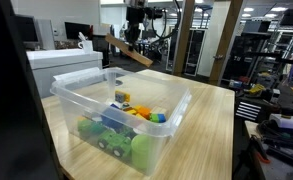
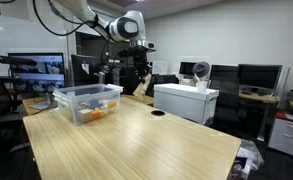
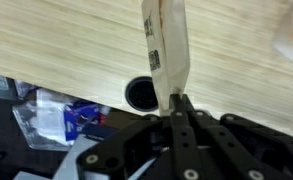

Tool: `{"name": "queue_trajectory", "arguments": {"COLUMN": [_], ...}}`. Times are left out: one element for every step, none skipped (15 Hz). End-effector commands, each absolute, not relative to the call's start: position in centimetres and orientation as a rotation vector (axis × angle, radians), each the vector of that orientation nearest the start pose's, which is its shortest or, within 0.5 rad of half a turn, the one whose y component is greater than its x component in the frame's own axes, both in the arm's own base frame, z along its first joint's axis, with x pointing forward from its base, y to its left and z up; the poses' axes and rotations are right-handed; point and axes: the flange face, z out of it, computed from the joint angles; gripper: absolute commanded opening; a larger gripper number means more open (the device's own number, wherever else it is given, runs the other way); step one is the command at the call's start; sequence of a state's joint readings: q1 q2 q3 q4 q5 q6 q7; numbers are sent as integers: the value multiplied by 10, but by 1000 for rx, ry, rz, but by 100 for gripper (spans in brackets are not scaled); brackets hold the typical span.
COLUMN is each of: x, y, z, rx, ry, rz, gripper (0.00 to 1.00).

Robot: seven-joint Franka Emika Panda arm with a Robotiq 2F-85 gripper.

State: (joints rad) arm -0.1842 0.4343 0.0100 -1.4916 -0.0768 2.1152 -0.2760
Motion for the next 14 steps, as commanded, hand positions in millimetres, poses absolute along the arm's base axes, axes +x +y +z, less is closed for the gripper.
{"name": "queue_trajectory", "arguments": {"x": [651, 639, 624, 606, 594, 588, 580, 576, 571, 568, 570, 570, 573, 577], "y": [-50, -25, -1, 25, 42, 53, 63, 68, 72, 72, 59, 50, 35, 19], "z": [483, 493, 501, 509, 512, 513, 515, 513, 512, 507, 494, 486, 473, 461], "rx": [-3097, -3049, -2998, -2938, -2883, -2835, -2786, -2734, -2692, -2654, -2645, -2651, -2681, -2719], "ry": [-476, -549, -620, -697, -761, -821, -885, -955, -1014, -1080, -1103, -1104, -1076, -1037], "rz": [-346, -352, -352, -351, -345, -323, -300, -264, -232, -179, -97, -50, -4, 35], "gripper": [0, 0, 0, 0, 26, 27, 32, 41, 47, 54, 67, 75, 81, 88]}}
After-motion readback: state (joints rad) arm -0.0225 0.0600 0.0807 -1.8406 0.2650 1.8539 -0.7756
